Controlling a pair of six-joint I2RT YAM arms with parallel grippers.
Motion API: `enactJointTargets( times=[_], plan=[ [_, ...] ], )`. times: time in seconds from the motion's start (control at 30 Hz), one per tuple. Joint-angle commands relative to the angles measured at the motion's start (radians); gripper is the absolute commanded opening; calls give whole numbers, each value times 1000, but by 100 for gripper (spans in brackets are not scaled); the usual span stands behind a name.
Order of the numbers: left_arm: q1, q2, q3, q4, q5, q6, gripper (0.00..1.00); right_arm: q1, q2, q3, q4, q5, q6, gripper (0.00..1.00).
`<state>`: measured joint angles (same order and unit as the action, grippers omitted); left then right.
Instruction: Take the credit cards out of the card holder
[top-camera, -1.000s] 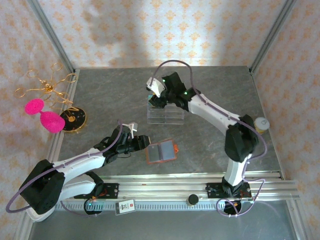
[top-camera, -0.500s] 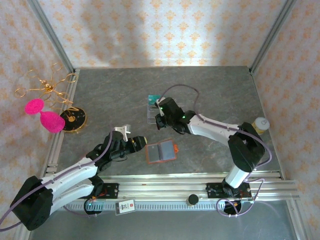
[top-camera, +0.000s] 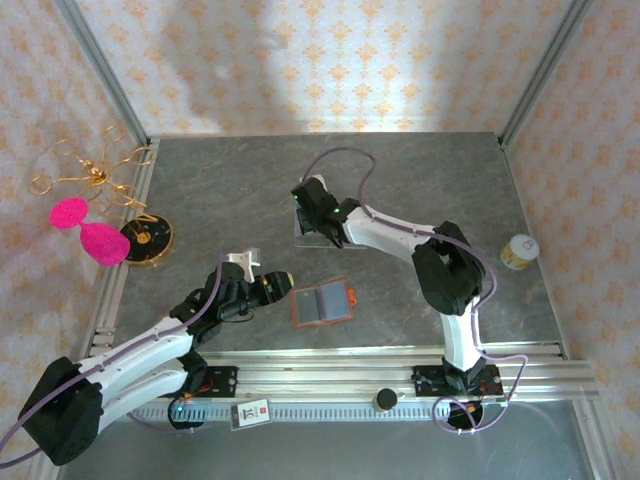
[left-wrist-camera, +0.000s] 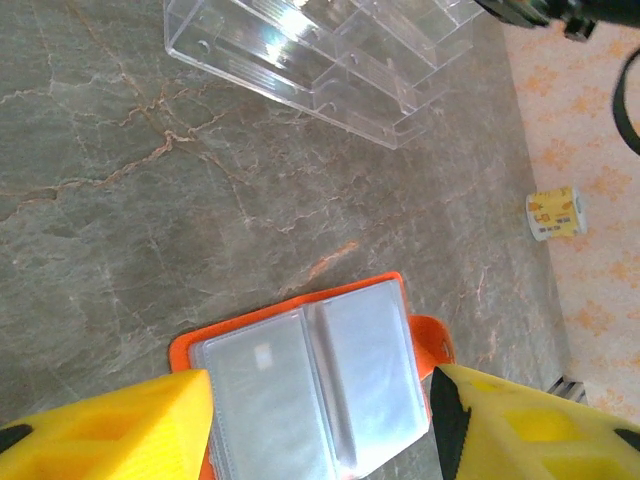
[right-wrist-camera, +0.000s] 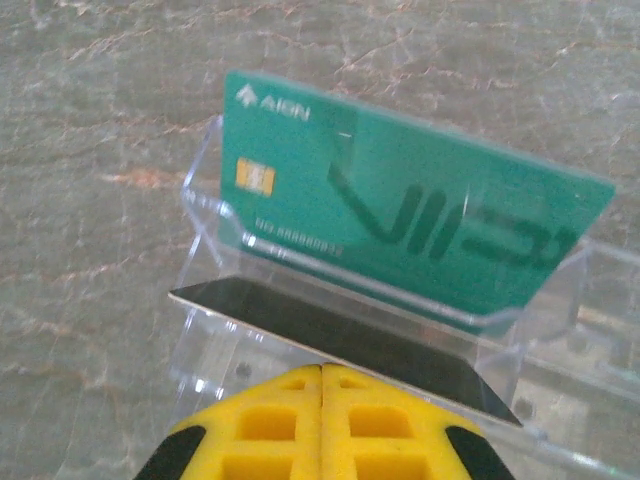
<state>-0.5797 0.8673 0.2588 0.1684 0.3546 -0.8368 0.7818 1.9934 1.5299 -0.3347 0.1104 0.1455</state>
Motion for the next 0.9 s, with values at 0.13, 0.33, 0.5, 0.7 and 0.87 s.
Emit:
enactJointTargets(
  times=[0.13,0.33,0.5,0.7,0.87],
  plan=[
    [12,-29,0,-38,-24,28,61,-16,77,131,-103,96,-21,0],
    [12,-51,-5,-51,-31,31,63,-6,35,127,-97,49,-24,0],
    [12,-68,-13,-49,-50,22,65,23,-61,66,-81,31,-9,17],
    [12,-94,-30,-44,-94,8,65,101,-264,-205,18,-9,40,32],
    [12,-139,-67,-31,-129,-13,67,245,-328,-410,54,6,102,34]
  ],
)
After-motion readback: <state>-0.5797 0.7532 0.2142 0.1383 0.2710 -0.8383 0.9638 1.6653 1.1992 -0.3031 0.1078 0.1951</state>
